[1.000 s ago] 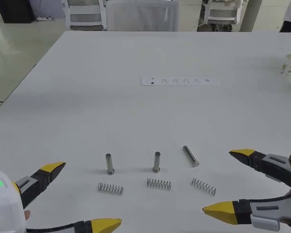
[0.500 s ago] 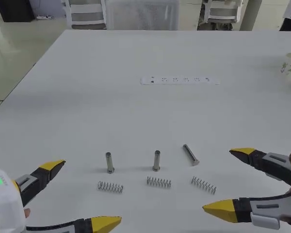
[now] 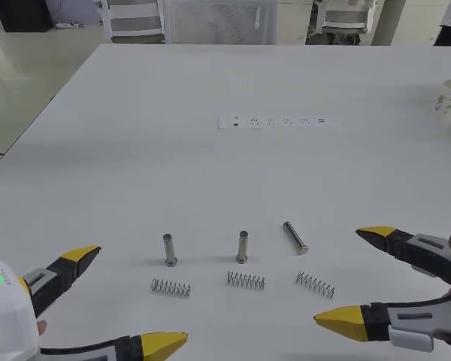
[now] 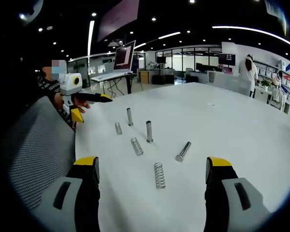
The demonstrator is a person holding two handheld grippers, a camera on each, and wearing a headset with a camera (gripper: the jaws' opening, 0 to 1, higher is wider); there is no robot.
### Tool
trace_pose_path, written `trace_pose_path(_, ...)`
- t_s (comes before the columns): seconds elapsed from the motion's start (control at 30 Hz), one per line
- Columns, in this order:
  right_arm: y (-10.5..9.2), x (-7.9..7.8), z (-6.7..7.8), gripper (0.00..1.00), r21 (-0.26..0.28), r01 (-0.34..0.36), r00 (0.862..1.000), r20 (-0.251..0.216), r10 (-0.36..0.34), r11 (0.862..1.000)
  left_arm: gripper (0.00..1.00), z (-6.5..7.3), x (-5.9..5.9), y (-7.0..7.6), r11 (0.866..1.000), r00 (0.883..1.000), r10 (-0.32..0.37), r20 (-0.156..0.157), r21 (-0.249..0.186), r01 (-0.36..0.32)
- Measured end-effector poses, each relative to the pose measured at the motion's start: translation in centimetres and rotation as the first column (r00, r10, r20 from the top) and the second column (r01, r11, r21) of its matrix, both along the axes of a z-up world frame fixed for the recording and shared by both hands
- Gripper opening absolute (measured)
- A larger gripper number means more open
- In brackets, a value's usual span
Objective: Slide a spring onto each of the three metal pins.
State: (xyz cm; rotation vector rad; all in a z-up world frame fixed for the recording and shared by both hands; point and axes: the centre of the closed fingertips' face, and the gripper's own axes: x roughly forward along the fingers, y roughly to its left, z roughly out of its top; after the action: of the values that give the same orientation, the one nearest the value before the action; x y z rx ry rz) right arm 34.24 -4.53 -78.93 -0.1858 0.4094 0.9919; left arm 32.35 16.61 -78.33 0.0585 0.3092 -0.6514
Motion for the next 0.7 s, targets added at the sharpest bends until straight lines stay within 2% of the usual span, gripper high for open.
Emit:
trace_pose_path(0.5,-0.1,0.5,0.7,0.91,0.012,0.018,1.000,0.013,-0.018,1.000,0.98,0.2,0.0,-0.2,1.000,1.000,-0.005,0.006,0.001,0.005)
trace_pose_path(0.7,0.0,1.6,1.3,0.89,0.016,0.021,0.999,0.024,-0.021,1.000,0.98,0.4,0.1,-0.4,1.000,1.000,-0.012,0.009,0.004,0.012)
